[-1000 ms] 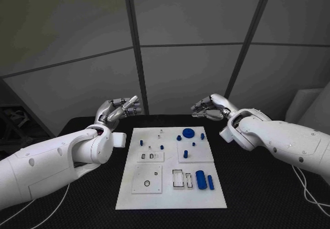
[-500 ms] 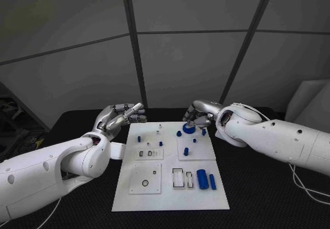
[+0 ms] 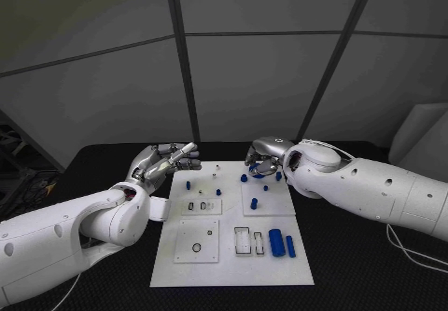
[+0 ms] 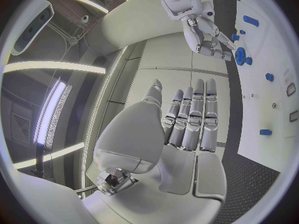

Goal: Assemble the parts on the task board

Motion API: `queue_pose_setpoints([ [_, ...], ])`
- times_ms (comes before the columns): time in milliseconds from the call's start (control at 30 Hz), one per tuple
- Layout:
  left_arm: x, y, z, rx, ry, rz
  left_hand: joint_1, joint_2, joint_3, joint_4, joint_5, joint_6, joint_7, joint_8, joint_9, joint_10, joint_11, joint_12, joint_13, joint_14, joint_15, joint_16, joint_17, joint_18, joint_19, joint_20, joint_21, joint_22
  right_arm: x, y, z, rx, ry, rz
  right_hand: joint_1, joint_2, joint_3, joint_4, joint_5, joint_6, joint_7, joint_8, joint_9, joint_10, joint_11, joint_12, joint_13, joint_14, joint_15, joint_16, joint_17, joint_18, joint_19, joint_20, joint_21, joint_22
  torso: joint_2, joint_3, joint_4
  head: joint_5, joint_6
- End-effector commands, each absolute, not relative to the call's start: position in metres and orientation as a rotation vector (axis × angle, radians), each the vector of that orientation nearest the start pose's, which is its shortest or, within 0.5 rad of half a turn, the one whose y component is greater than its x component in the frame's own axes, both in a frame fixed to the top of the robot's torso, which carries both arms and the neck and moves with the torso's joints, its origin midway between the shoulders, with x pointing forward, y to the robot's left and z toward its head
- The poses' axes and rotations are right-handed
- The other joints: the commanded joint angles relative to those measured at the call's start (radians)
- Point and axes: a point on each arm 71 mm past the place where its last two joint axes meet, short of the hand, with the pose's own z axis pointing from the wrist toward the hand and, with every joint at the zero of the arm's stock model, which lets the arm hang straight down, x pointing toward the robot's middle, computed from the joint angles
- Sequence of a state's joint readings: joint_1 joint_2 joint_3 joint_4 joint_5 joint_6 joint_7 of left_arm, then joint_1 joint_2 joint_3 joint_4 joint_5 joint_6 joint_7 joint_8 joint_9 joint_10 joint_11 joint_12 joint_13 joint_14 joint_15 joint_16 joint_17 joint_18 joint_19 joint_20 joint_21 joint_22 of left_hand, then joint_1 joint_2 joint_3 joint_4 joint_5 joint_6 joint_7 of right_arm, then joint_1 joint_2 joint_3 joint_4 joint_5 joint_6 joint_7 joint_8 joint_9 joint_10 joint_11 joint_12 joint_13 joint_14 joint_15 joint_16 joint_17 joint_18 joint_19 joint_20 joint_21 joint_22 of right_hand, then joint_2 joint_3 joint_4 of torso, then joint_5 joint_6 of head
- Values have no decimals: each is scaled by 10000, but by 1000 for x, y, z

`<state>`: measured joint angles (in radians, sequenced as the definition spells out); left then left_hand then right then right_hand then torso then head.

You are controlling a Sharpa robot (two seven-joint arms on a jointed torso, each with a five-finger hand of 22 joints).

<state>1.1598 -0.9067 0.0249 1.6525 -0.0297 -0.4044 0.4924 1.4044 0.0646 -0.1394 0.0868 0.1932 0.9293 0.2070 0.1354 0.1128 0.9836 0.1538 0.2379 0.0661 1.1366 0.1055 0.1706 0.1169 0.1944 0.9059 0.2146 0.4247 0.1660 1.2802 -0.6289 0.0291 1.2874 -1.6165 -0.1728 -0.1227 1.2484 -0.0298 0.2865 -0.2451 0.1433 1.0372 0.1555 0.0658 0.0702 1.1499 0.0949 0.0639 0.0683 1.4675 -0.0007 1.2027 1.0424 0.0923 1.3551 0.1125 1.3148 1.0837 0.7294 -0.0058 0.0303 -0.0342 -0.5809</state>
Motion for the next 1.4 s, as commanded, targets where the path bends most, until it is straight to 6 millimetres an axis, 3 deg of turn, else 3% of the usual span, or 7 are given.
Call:
queue_pose_setpoints([
  [33,466,207,-154,-10363,12844,-16156,27,-15,-13,-35,53,54,9,-35,-9,54,35,-34,-17,-48,49,-69,6,-138,4,8,29,-14,547,-154,-140,-3541,16401,4400,14,-155,18,42,-58,-136,-4,-29,-7,-126,6,-37,2,353,73,176,163,-87,83,3,142,209,64,-15,33,-13,-11],
  [433,463,208,-152,-10366,12896,-16187,11,-23,-38,-50,45,43,23,-63,-17,44,46,-67,-17,-55,57,-100,10,-139,3,13,29,-20,551,-144,-144,-3765,16749,4242,79,-176,41,88,-53,-207,-21,-27,-7,-229,10,-37,2,331,89,345,249,-129,163,25,342,506,118,-5,33,-39,-133],
  [467,463,208,-152,-10365,12902,-16193,10,-22,-39,-50,45,43,23,-65,-18,44,46,-68,-17,-56,58,-101,10,-139,3,13,29,-21,552,-143,-144,-3776,16781,4229,81,-172,44,94,-52,-207,-20,-25,-6,-232,11,-36,2,331,91,362,263,-136,177,26,365,544,114,11,24,-33,-149],
  [700,462,212,-151,-10377,12895,-16142,-25,-16,-75,-62,23,40,38,-99,-27,36,62,-113,-16,-86,76,-158,11,-145,-17,26,17,-35,553,-140,-146,-3822,16896,4184,88,-133,68,127,-50,-198,-23,-15,0,-209,8,-23,10,328,95,418,303,-144,192,31,410,609,187,-18,60,-51,-195],
  [767,461,213,-151,-10377,12888,-16128,-25,-16,-75,-62,23,40,38,-99,-27,36,62,-113,-16,-86,76,-158,11,-145,-17,26,17,-35,554,-139,-146,-3841,16906,4198,88,-120,76,140,-49,-192,-24,-12,2,-196,7,-19,13,327,95,435,314,-146,193,32,421,623,194,-13,46,-27,-204],
  [1000,462,213,-151,-10381,12886,-16108,-25,-15,-75,-63,23,41,38,-100,-27,36,62,-113,-16,-87,77,-160,11,-145,-18,26,17,-35,555,-135,-147,-3927,17018,4210,84,-51,132,210,-44,-125,-26,12,19,-119,1,-11,23,315,96,521,369,-156,203,38,481,705,213,-16,81,-46,-288],
  [1400,462,215,-150,-10385,12878,-16075,-26,-11,-78,-68,20,42,40,-105,-28,36,64,-120,-15,-94,80,-171,10,-147,-23,29,14,-39,557,-132,-149,-4017,17175,4193,119,136,365,366,29,131,-55,67,68,93,-37,-11,27,290,74,709,483,-178,230,29,619,897,219,-13,61,13,-385],
])
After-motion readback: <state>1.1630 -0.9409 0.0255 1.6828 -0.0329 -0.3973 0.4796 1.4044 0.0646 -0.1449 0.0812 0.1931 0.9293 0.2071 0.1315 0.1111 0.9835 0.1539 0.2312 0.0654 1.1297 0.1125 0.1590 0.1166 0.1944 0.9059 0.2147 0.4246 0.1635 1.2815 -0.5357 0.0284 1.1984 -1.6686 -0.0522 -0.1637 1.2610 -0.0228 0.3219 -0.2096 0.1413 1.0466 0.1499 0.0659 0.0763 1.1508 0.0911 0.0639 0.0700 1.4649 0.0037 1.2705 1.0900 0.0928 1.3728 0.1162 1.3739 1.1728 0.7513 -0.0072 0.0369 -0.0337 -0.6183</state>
